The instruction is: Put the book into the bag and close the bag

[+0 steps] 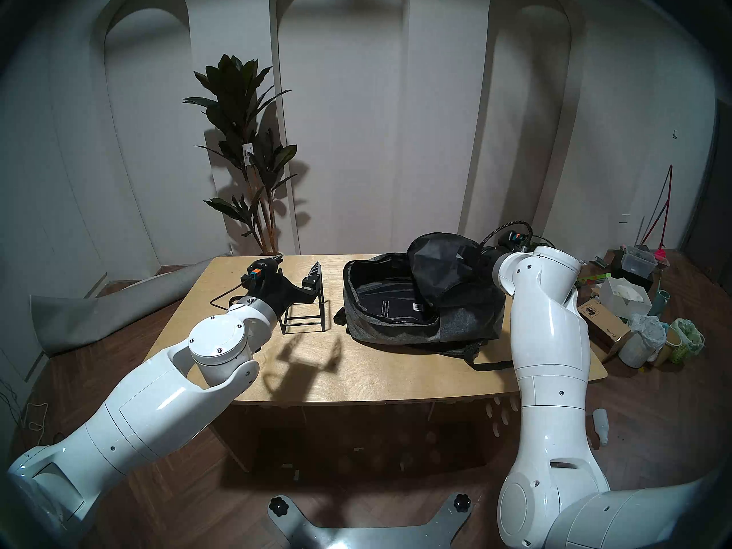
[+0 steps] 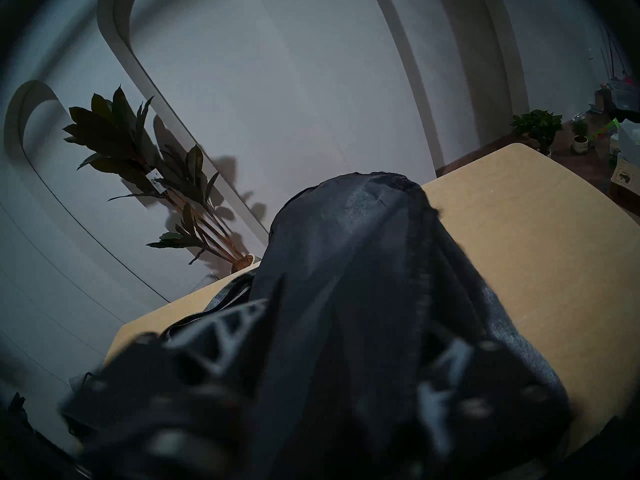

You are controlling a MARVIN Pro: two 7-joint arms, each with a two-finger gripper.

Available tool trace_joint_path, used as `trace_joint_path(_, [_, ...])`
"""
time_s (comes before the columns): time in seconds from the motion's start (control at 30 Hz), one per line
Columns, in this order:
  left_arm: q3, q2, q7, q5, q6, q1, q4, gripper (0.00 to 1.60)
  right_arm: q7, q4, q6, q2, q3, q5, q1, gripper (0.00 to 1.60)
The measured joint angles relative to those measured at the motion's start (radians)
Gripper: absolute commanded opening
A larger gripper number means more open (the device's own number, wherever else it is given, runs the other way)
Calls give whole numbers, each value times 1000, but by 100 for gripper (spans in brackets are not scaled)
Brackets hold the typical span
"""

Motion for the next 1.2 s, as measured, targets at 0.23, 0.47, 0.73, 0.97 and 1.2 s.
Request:
trace_joint_path(0.23, [-1,-9,0,0,0,-3,13,160,3,7,-10,0,-6,-5,5,0])
trace_joint_path(0.47, [-3,-18,2,0,0,-7,18,160,21,-2,-23,0,-25,-2,6,0])
trace_joint_path(0.73, [-9,-27,6,-4,-2,-8,26,160,62,-33,-41,-1,-108,-2,6,0])
trace_joint_path(0.97, [-21,-29,19,-13,-17,-2,26,160,92,-40,-53,3,-197,-26,4,0])
trace_joint_path(1.2, [-37,-22,28,-32,-50,17,24,160,116,-36,-69,17,-289,-62,1,0])
